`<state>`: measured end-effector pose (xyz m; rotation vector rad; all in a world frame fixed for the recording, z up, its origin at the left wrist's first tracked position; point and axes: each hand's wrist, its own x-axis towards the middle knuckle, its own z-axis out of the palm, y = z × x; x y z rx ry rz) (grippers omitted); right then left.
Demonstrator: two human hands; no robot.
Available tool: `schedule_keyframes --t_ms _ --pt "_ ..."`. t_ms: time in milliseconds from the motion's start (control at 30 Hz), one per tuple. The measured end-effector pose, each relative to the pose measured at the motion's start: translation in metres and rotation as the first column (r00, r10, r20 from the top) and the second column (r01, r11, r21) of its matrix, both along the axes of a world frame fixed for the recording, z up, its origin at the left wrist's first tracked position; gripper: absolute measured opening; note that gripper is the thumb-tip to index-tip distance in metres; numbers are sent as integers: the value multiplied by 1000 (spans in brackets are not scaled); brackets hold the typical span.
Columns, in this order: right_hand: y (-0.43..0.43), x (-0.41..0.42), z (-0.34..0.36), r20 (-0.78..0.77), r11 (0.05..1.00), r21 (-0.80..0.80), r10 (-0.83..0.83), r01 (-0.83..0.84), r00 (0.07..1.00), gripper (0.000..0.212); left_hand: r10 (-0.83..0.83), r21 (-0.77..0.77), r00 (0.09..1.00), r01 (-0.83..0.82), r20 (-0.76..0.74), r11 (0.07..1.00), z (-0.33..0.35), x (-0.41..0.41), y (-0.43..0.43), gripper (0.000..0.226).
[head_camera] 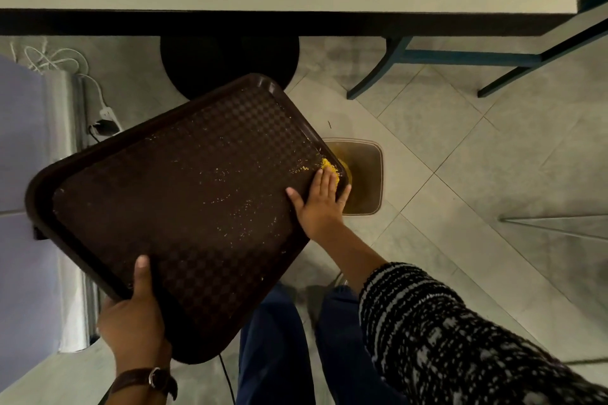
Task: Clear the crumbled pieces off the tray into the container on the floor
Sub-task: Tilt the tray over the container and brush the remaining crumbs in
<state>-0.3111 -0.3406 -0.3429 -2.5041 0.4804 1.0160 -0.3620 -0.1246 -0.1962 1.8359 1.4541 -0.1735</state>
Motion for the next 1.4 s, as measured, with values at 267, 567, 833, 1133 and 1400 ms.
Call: schedule_keyframes --t_ms 267,567,833,1133,1400 --pt "36 8 25 272 954 200 164 -223 948 81 -24 -13 999 24 27 1000 4 0 -8 68" --pt "-15 10 -4 11 991 -68 114 -113 993 90 -4 -3 1000 4 12 1000 7 2 0 69" --pt "11 -37 28 64 955 60 287 -291 956 126 9 -12 999 -8 42 1000 6 11 -6 65" --pt "-31 -27 -2 -40 922 -67 380 -382 924 135 -51 -9 998 51 25 999 4 16 -2 63" --pt "-59 -30 -8 80 947 -56 321 -317 944 111 -107 2 994 107 29 994 -2 17 -3 68"
